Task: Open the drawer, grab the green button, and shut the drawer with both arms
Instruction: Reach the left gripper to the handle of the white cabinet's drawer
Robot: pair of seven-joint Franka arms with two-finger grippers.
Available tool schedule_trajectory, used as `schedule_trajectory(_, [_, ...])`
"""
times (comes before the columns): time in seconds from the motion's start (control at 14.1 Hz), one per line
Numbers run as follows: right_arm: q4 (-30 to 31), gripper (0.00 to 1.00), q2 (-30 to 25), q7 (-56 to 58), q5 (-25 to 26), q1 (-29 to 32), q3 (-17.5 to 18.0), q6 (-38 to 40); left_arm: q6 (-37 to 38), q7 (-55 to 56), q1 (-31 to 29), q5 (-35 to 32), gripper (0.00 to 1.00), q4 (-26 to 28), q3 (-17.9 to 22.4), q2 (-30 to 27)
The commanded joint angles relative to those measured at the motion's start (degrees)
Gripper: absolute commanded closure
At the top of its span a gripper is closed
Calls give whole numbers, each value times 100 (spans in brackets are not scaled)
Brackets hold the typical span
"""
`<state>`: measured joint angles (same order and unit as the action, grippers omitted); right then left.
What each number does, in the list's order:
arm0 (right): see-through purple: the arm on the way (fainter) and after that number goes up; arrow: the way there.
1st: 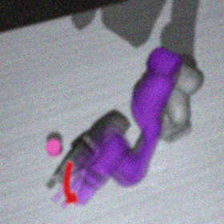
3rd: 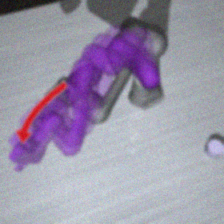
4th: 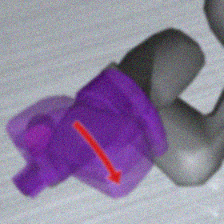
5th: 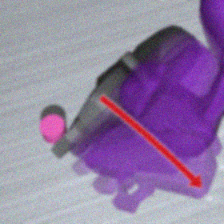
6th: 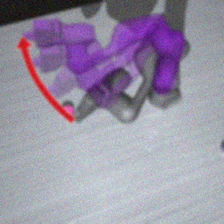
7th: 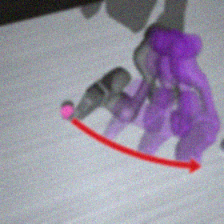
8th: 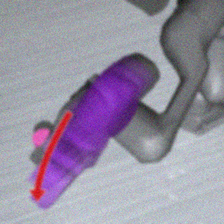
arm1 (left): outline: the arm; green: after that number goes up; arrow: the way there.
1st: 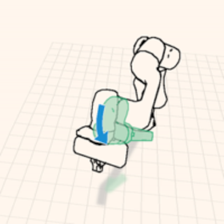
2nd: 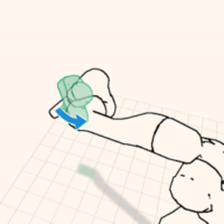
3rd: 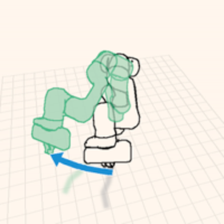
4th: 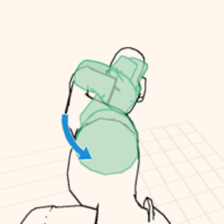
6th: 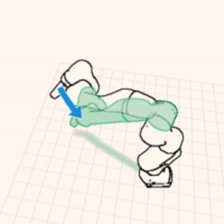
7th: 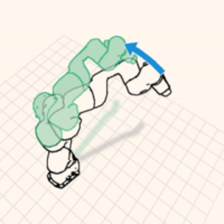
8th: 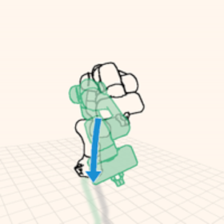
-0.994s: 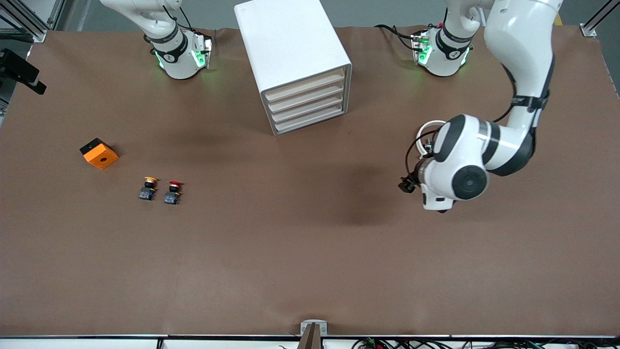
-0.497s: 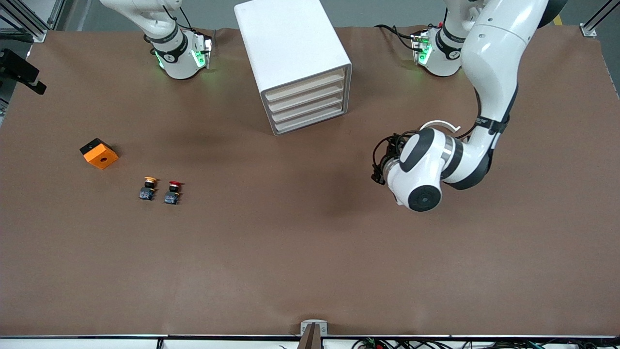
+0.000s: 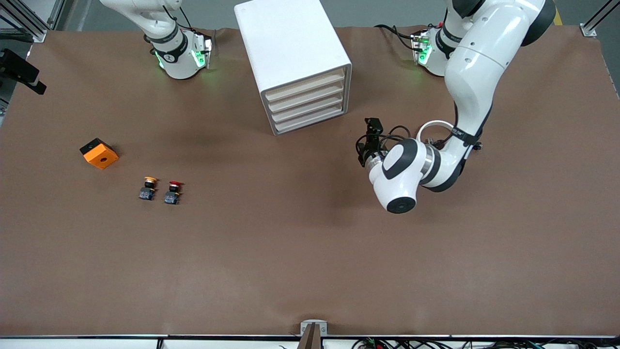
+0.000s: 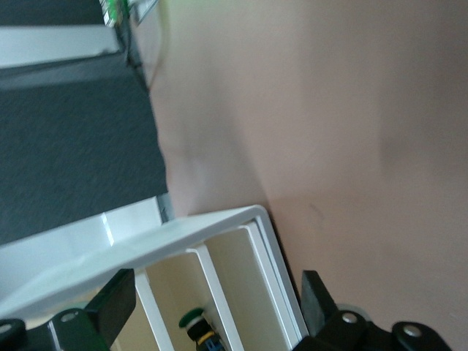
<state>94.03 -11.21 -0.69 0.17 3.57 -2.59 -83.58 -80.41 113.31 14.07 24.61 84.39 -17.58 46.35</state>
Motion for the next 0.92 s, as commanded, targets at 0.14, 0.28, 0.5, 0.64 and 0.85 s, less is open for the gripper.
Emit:
schedule_trajectory(0.14, [98, 0, -118, -28, 88, 30, 48, -1, 148, 964, 245, 326, 0, -300, -26, 559])
schedule_trajectory(0.28, [98, 0, -110, -28, 88, 30, 48, -1, 157, 1000, 359, 334, 0, -291, -26, 647])
schedule_trajectory(0.5, [98, 0, -110, -28, 88, 30, 48, 8, 280, 1018, 465, 693, 0, -291, -17, 743])
schedule_trajectory(0.64, [98, 0, -110, -28, 88, 38, 48, 8, 490, 1158, 517, 870, 0, -291, -17, 875])
schedule_trajectory(0.85, [98, 0, -101, -28, 88, 30, 48, 26, 491, 1159, 614, 862, 0, -291, -8, 946])
